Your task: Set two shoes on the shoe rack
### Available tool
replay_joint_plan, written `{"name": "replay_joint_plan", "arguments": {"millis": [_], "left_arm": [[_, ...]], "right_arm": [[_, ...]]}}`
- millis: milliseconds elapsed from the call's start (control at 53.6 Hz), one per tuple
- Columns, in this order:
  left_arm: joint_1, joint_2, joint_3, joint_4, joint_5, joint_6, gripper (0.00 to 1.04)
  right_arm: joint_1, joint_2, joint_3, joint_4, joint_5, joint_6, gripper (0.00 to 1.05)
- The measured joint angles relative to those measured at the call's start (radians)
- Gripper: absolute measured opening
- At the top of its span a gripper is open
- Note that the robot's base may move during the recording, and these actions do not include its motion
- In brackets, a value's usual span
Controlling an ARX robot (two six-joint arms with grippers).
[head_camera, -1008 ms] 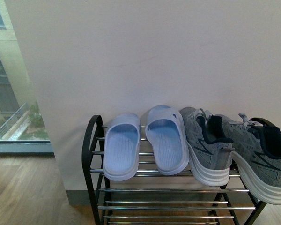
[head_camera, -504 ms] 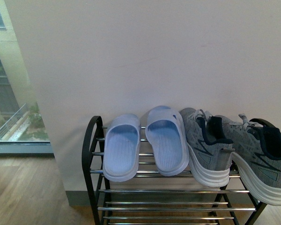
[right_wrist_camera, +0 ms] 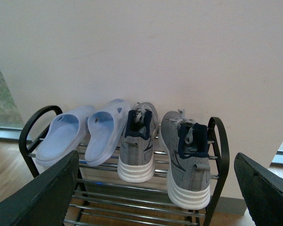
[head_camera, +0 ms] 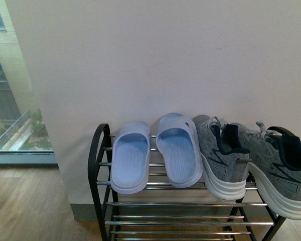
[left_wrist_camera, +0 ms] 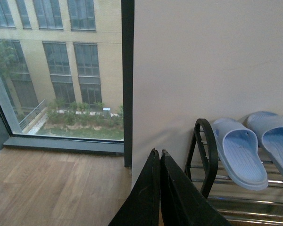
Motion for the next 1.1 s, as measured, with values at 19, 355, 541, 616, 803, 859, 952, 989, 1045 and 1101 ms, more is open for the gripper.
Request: {"name": "replay_joint_plan", "arguments": {"millis": [19, 355, 541, 616, 803, 859, 952, 989, 1045, 1101], "left_arm": [[0.0, 0.0, 0.0, 0.0, 0.0, 0.0, 0.01], [0.0, -0.001, 0.0, 0.0, 0.0, 0.002, 0.95], [0.0, -0.001, 0.0, 0.0, 0.0, 0.003, 0.95], [0.0, -0.001, 0.0, 0.0, 0.0, 0.003, 0.95], [0.0, -0.001, 0.0, 0.0, 0.0, 0.003, 0.95], [0.0, -0.001, 0.0, 0.0, 0.0, 0.003, 0.95], [0.0, -0.001, 0.0, 0.0, 0.0, 0.003, 0.95], [0.0, -0.001, 0.0, 0.0, 0.0, 0.003, 0.95], [0.0, -0.001, 0.0, 0.0, 0.0, 0.003, 0.95], [0.0, -0.001, 0.0, 0.0, 0.0, 0.003, 0.95]], "right_arm": [[0.0, 0.0, 0.0, 0.0, 0.0, 0.0, 0.95], [0.0, 0.001, 0.0, 0.0, 0.0, 0.0, 0.95], [0.0, 0.0, 0.0, -0.001, 0.0, 0.0, 0.95], [0.0, 0.0, 0.0, -0.001, 0.0, 0.0, 0.95], [0.0, 0.0, 0.0, -0.001, 0.001, 0.0, 0.95], [0.0, 0.0, 0.0, -0.001, 0.0, 0.0, 0.95], [0.0, 0.0, 0.0, -0.001, 0.0, 0.0, 0.95], [0.0, 0.0, 0.0, -0.001, 0.0, 0.0, 0.95], [0.0, 0.0, 0.0, -0.001, 0.0, 0.0, 0.95], [0.0, 0.0, 0.0, -0.001, 0.0, 0.0, 0.95]]}}
